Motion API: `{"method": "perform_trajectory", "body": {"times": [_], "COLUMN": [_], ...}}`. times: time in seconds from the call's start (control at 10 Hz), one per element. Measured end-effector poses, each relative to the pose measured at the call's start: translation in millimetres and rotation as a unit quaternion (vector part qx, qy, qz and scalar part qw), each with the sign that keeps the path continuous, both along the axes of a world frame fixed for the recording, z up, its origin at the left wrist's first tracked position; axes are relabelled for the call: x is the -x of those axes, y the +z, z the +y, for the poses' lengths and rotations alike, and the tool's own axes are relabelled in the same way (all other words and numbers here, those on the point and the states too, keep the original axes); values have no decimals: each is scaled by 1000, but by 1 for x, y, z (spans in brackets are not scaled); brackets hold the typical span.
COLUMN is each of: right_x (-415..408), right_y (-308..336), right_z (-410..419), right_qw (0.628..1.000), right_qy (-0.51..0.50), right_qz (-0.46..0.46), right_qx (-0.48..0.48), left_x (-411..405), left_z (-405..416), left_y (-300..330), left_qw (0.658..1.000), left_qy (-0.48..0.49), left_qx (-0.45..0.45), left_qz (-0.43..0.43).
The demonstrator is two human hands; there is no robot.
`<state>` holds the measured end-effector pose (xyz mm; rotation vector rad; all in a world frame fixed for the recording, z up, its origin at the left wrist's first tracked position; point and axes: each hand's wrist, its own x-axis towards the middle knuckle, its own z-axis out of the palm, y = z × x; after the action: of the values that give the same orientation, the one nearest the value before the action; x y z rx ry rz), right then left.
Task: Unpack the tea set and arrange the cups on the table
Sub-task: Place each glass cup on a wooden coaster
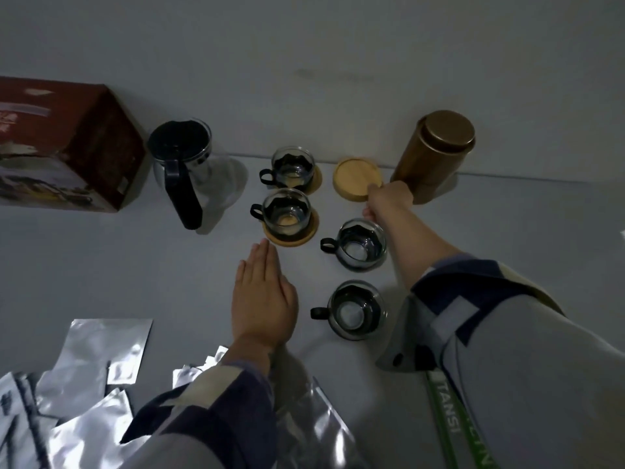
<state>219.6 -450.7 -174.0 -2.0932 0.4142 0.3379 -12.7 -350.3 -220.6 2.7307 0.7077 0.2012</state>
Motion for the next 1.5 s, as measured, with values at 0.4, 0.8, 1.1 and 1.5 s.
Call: {"method": "perform_trajectory", "body": {"times": [0.4, 0.8, 1.1, 1.5], "right_x": [-11, 29, 41, 161], "right_y": [9, -1, -8, 21], "right_z": [4, -43, -51, -76], "right_qw": [997, 988, 983, 986], "right_qy": [42, 127, 153, 95], "right_qz": [-39, -43, -38, -133], "right_qx": [54, 77, 91, -33], "left_x": [-1, 0, 0, -3], "left_z": [-3, -2, -2, -1], "left_y": [3, 2, 1, 0], "left_qw": [999, 999, 999, 999], "left_qy": [21, 21, 21, 18], "left_qx": [14, 13, 13, 14], "left_qz": [-20, -25, -28, -29]}}
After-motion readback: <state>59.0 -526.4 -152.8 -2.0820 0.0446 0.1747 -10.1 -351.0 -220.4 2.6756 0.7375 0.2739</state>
